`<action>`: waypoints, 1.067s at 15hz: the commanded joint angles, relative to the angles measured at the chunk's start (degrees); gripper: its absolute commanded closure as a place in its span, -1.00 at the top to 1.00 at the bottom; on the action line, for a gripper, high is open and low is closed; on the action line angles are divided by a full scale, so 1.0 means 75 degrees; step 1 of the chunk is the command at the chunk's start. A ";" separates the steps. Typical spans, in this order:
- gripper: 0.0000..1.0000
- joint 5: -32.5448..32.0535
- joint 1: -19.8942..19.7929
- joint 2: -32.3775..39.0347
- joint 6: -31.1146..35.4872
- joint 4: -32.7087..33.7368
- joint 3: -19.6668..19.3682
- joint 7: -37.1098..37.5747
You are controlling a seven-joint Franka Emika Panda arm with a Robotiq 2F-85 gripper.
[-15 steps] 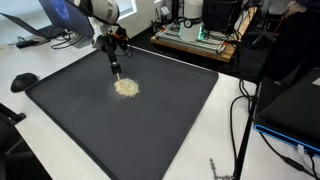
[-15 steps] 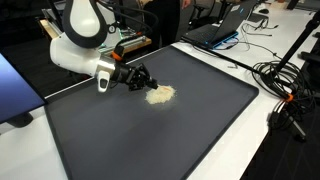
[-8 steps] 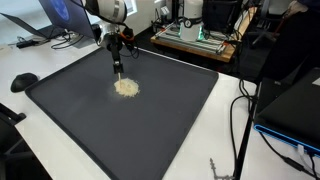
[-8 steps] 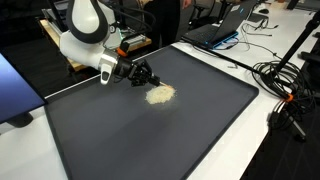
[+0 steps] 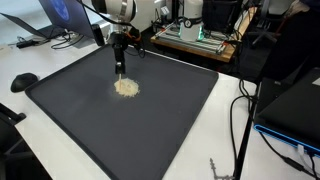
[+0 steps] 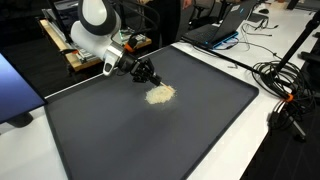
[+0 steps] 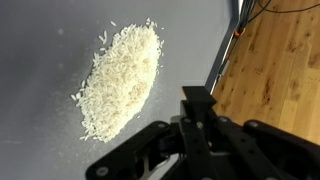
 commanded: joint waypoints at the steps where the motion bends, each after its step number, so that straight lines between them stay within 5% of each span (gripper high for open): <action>1: -0.94 0.0764 0.0389 -0.0458 0.0558 -0.0466 -0.0127 -0.0053; 16: -0.94 0.3382 0.1142 -0.1098 0.1795 -0.1137 -0.0150 -0.0475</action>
